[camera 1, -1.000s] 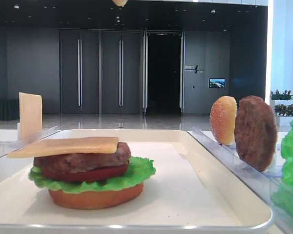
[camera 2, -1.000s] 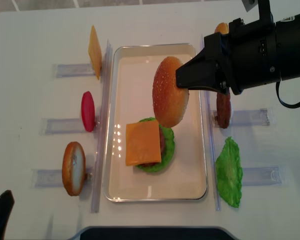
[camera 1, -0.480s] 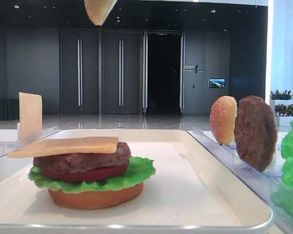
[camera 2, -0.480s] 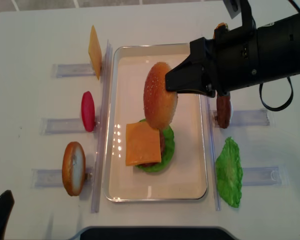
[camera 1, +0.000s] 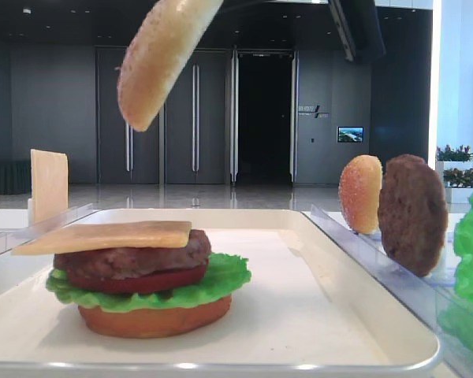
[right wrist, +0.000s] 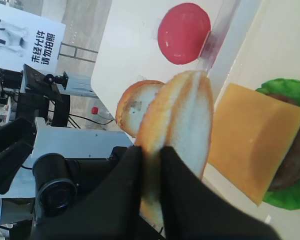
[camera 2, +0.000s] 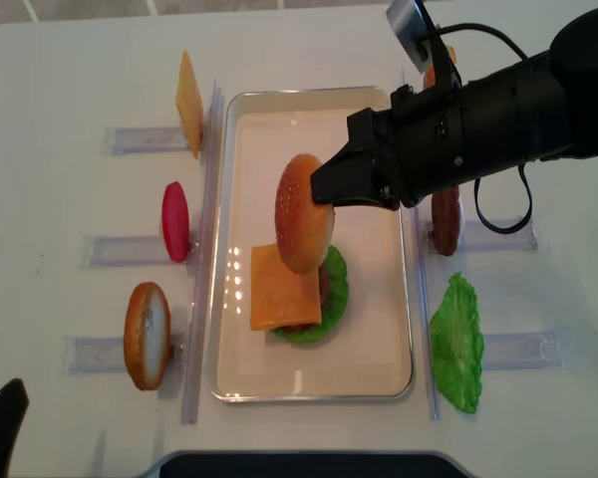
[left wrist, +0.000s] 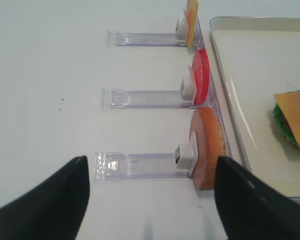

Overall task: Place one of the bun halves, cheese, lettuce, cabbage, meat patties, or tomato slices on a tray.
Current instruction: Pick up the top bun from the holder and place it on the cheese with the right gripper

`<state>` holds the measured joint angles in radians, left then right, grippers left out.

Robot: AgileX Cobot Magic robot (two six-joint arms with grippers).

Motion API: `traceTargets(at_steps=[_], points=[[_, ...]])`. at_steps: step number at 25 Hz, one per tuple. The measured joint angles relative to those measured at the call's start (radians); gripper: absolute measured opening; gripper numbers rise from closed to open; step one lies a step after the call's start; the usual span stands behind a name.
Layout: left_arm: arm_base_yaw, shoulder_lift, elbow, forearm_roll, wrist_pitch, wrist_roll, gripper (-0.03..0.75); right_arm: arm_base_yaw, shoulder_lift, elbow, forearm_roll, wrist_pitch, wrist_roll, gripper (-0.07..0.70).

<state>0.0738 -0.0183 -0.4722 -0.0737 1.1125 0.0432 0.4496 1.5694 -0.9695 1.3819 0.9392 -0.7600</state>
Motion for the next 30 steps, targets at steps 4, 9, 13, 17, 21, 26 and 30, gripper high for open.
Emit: traceTargets(at_steps=[4,9,13,17,21,26,30], points=[[0.000,0.000,0.000,0.000,0.000,-0.001,0.589,0.013,0.038,0.001,0.018,0.000,-0.042,0.102],[0.000,0.000,0.000,0.000,0.000,-0.003,0.589,0.017,0.078,0.001,0.063,0.011,-0.081,0.101],[0.000,0.000,0.000,0.000,0.000,-0.003,0.589,0.045,0.097,0.001,0.088,0.013,-0.102,0.099],[0.000,0.000,0.000,0.000,0.000,-0.004,0.589,0.082,0.117,0.001,0.123,0.016,-0.126,0.094],[0.000,0.000,0.000,0.000,0.000,-0.004,0.589,0.091,0.146,0.001,0.153,0.028,-0.145,0.094],[0.000,0.000,0.000,0.000,0.000,-0.005,0.589,0.091,0.172,0.001,0.177,0.039,-0.175,0.094],[0.000,0.000,0.000,0.000,0.000,-0.005,0.589,0.091,0.178,0.001,0.177,0.041,-0.196,0.093]])
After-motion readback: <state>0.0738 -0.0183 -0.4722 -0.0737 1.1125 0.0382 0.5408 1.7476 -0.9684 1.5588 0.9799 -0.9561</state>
